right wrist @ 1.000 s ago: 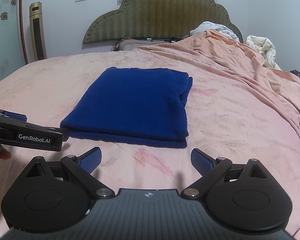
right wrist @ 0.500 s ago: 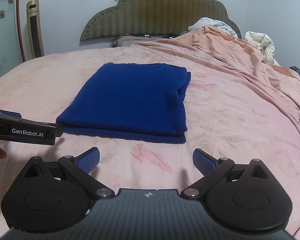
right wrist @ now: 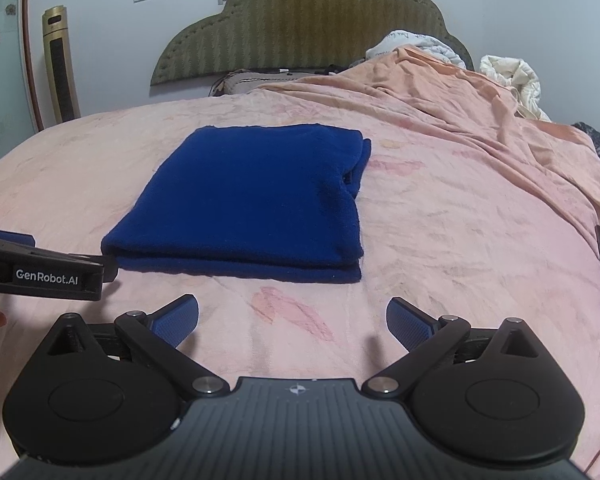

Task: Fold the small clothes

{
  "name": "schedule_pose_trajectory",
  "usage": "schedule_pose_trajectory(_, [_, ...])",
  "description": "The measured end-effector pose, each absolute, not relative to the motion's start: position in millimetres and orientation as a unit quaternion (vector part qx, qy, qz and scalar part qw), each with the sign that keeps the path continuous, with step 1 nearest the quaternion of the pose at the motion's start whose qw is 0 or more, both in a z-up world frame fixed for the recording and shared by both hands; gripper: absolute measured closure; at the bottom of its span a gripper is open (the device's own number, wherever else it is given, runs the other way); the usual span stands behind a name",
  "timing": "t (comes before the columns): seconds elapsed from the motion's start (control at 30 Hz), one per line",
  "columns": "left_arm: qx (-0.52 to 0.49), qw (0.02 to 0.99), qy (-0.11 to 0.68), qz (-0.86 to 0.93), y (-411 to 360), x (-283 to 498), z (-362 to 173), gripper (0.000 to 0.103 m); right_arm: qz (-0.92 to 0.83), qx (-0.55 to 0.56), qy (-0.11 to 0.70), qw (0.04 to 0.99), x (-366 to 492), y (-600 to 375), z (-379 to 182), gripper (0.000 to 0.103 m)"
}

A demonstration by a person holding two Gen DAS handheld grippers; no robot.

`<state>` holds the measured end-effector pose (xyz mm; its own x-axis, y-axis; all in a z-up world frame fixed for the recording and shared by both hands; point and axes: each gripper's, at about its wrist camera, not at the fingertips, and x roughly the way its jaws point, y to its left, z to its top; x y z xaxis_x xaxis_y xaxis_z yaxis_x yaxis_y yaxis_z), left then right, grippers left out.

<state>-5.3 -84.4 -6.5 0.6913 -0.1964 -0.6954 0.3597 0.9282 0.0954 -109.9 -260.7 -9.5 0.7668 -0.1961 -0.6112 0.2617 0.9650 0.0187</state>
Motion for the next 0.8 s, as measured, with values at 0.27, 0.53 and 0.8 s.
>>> schedule_pose_trajectory(0.27, [0.114,0.912,0.365,-0.151,-84.2,-4.3,-7.2,0.000,-0.123,0.057,0.319,0.938,-110.1,-262.0,-10.4,0.001])
schedule_pose_trajectory(0.53, [0.114,0.911,0.366,-0.150,-84.2,-4.2,-8.5,0.000,-0.124,0.059,0.320,0.937,-109.6,-263.6,-12.1,0.001])
schedule_pose_trajectory(0.8, [0.115,0.911,0.366,-0.151,-84.2,-4.0,-9.3,0.000,-0.124,0.061,0.321,0.937,-109.9,-263.9,-15.0,0.001])
